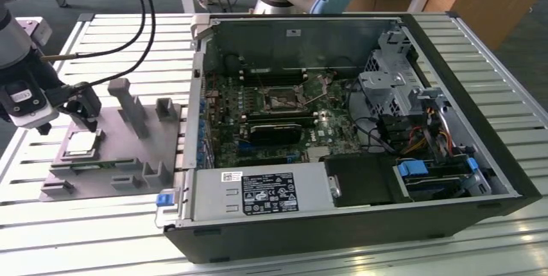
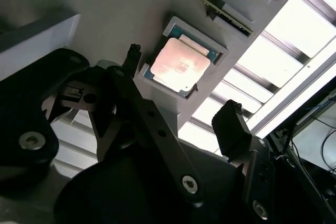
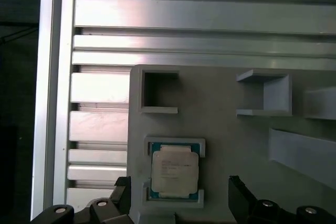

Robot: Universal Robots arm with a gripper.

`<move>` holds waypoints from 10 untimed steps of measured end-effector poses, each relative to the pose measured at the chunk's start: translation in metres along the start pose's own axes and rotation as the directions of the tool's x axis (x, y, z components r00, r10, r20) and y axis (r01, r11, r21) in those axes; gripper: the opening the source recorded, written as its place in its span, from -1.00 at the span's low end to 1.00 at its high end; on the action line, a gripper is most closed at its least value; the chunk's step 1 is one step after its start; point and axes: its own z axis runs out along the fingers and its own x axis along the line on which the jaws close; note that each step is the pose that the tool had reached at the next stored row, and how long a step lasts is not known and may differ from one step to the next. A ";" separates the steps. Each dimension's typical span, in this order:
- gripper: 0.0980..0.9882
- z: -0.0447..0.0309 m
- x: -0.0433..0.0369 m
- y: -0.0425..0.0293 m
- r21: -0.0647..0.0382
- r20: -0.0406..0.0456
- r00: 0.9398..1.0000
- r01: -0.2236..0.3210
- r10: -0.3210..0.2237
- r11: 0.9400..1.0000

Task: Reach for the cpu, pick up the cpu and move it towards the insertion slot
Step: 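Pick up the cpu and move it towards the insertion slot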

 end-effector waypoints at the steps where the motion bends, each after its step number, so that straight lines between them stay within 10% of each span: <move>1: 0.63 0.0011 0.0005 0.0000 0.000 0.000 1.000 0.000 0.000 1.000; 10: 0.63 0.0173 0.0032 -0.0006 0.000 0.000 1.000 0.000 0.000 1.000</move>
